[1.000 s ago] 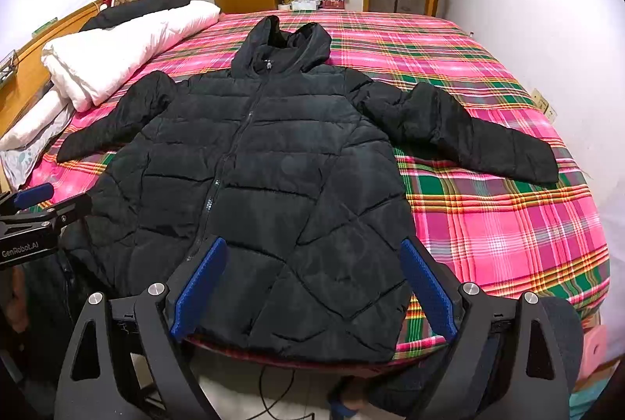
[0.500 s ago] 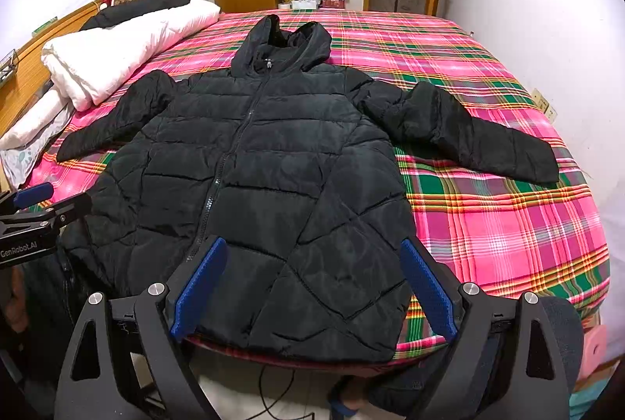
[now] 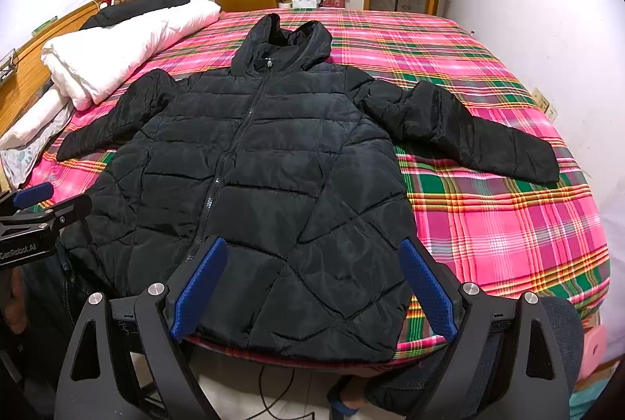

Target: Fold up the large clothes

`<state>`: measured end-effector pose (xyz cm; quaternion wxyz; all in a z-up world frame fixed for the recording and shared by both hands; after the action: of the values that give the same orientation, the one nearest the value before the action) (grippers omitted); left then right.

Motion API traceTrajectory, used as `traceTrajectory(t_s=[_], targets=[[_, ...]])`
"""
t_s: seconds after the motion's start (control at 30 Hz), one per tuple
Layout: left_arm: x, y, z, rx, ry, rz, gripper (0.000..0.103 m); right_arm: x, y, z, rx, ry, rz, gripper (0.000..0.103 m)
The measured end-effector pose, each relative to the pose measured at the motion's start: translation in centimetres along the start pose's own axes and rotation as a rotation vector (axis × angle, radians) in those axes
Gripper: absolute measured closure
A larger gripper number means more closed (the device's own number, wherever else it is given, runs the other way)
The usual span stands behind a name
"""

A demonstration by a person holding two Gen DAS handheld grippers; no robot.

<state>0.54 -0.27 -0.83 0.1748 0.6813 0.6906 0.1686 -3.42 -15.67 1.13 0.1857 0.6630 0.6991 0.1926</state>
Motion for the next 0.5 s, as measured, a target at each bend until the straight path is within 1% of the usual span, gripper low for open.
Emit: traceTrajectory(t_s=[0.5], targets=[[-0.61,-0.34,0.0,0.002,0.001,0.002,0.008,0.09,0.06,0.08,0.003,-0.001,0.002,0.013]])
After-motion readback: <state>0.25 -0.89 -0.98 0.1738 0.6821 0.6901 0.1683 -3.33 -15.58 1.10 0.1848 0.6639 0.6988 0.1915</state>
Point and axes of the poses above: each gripper's, at about its wrist camera, not at the fingertips, and z roughly the way its jaws point, x to its left, y to its top, the point moved 1 cm from there along z, roughly the way its jaws point, and after that the axes turned 9 degrees about x, right-handed, at the moved point
